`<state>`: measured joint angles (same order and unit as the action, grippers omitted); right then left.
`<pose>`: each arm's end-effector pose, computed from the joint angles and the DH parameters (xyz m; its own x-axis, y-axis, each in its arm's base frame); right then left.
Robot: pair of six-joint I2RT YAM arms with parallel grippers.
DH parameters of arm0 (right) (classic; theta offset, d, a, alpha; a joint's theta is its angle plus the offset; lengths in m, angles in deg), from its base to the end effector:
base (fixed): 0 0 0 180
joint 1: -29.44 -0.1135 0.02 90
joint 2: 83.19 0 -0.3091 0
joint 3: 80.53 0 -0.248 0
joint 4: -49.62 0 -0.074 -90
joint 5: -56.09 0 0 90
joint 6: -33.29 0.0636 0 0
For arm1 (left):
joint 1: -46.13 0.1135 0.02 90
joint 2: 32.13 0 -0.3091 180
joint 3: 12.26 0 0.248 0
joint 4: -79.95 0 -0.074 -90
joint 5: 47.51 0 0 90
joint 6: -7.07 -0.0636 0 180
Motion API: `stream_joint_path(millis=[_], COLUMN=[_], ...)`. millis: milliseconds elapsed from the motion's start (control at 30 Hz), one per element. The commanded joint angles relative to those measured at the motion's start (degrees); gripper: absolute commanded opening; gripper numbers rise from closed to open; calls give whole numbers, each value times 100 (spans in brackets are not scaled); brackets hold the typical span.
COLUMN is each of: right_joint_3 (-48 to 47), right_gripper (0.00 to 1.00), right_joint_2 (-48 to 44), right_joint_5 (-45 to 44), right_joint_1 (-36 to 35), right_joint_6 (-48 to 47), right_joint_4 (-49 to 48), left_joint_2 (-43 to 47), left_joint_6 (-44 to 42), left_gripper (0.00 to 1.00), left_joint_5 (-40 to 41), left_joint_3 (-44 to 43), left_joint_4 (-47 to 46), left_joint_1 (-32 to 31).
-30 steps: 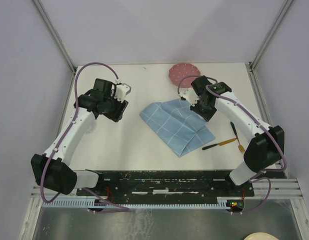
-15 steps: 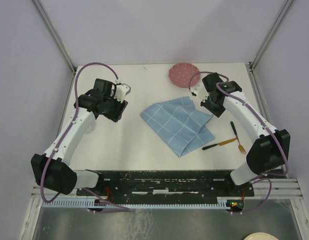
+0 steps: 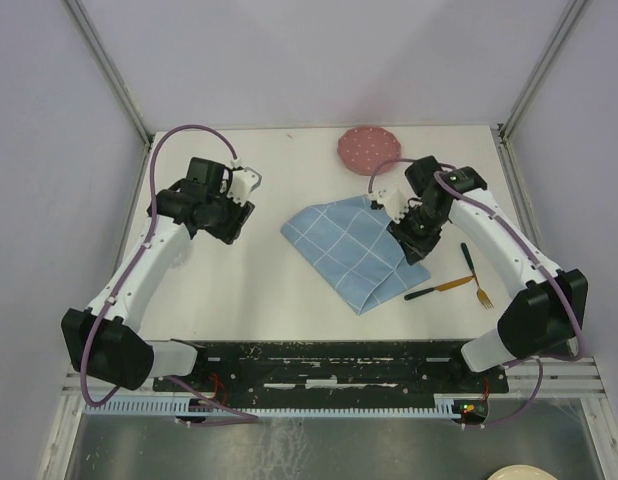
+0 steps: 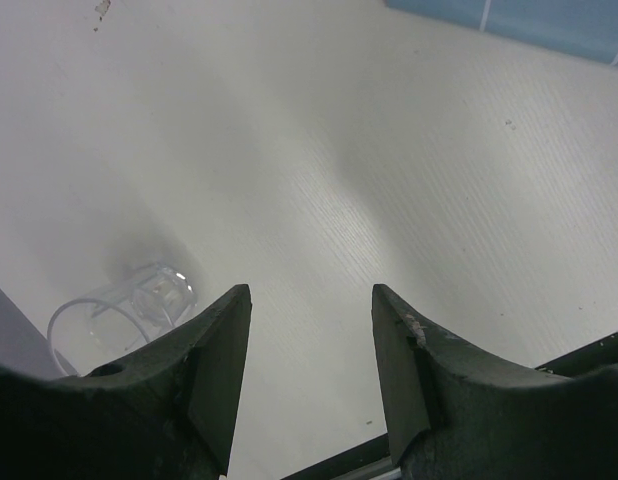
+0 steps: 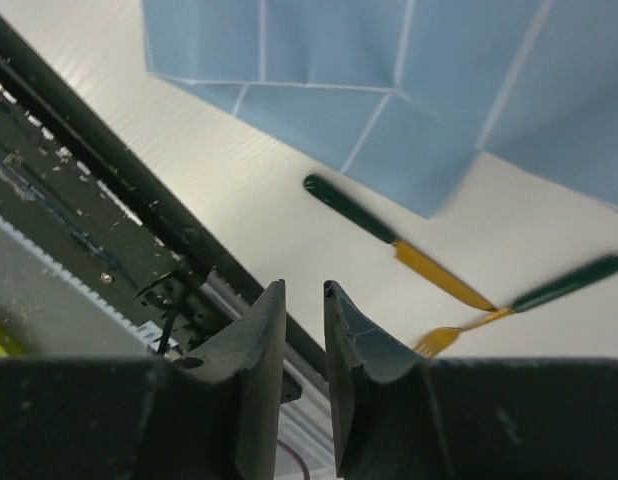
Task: Set the dinner table for one person
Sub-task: Fold the napkin at the center of the board.
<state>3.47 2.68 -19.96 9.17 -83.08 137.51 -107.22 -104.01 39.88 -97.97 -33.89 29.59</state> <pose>0.2486 0.1081 0.3328 -0.6507 -0.6998 -0.2946 -0.7514 0.6494 0.1169 0.2504 -0.0774 0.3445 -0.6263 0.5608 -0.5415 0.5727 0.8023 0.1685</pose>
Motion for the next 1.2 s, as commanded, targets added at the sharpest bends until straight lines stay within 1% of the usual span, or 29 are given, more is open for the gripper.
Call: stream_joint_path(millis=[0,67,167,267,300,533,767,900,1167], right_joint_3=[658,919,1089,1095,1102,1118,1214,1438,1708], right_gripper=[29,30,33,46,48,50,49,49,48], right_joint_2=[-95,-104,-96,-34,-16,381,886,1091,1093], right_joint_5=[333,-263,-671,-888,-1000,-1523,-1528,-1674,-1677], right_joint_1=[-406,-770,-1038,-1191,-1294,-1793,-2205,-2268,-2320], right_joint_6=[96,135,155,160,133,67,72,36,20], right_joint_4=[-89,-416,-734,-915,-977,-1455,-1953,-2217,-2378], left_joint_2=[-47,-128,-189,-139,-122,30,111,228,362], left_joint_6=[-360,-349,-332,-404,-437,-565,-693,-785,-803], left_gripper=[59,59,59,59,59,61,61,61,61], left_joint_5=[200,242,360,510,572,890,1113,1210,1314], left_joint_3=[-18,-106,-210,-170,-129,10,204,227,309], left_joint_4=[-161,-162,-154,-164,-173,-184,-180,-176,-138], left_joint_1=[-24,-25,-26,-27,-30,-24,-28,-21,-22])
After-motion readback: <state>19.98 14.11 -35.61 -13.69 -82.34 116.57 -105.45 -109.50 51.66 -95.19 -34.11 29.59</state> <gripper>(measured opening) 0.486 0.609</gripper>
